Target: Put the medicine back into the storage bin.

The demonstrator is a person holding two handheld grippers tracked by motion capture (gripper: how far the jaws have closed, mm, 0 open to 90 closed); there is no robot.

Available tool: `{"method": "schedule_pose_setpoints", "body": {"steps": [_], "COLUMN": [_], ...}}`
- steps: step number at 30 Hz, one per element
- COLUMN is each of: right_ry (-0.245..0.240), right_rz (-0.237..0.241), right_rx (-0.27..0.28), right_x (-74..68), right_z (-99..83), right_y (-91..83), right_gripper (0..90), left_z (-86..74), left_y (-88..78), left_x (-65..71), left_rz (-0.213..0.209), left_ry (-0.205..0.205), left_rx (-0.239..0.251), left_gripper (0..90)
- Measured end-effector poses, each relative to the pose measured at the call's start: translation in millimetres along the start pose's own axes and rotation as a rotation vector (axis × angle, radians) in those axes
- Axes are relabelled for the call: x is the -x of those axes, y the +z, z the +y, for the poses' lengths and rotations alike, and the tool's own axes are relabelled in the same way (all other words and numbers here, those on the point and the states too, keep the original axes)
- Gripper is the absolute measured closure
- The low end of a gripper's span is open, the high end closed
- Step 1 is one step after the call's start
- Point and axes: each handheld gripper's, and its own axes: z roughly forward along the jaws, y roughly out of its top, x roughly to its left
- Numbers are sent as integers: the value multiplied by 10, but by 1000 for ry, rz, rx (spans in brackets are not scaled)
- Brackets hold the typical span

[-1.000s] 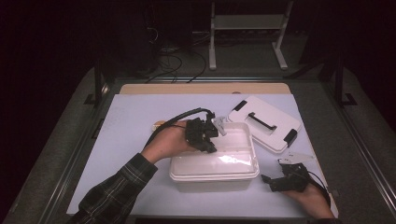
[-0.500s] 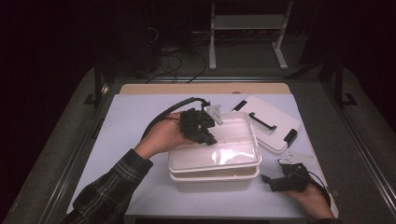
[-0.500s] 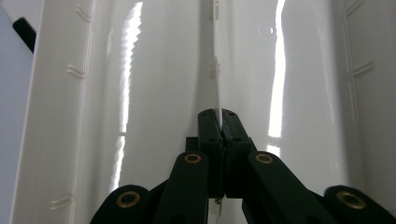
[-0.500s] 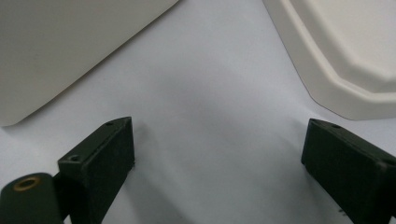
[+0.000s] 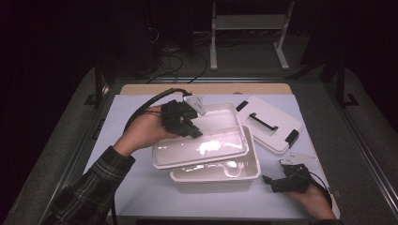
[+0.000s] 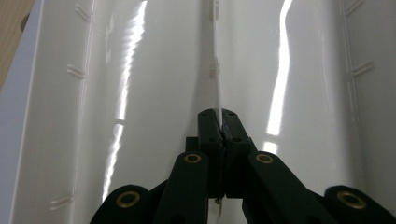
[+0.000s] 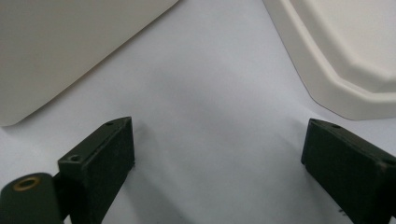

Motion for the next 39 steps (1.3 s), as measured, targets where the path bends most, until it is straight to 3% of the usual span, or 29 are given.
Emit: {"method": "schedule_pose_setpoints", "body": {"steps": [16, 30, 35, 39], "right_ry": [0, 1, 0, 0], "right_rz": [0, 0, -1, -1], "right_rx": [1, 1, 0, 0], "right_x": [-1, -2, -1, -1], "right_z": [-1, -1, -1, -1], "right_y": [1, 1, 1, 1], "right_gripper": [88, 88, 88, 88], "left_z": [-484, -1115, -1307, -1580], "left_y": [-358, -653, -679, -657], "left_x": [-58, -76, -51, -27], "left_rz": [68, 149, 173, 199], "left_ry": [-83, -204, -241, -296], "left_rx": [-9, -20, -28, -37], "left_gripper": [884, 884, 884, 884]}}
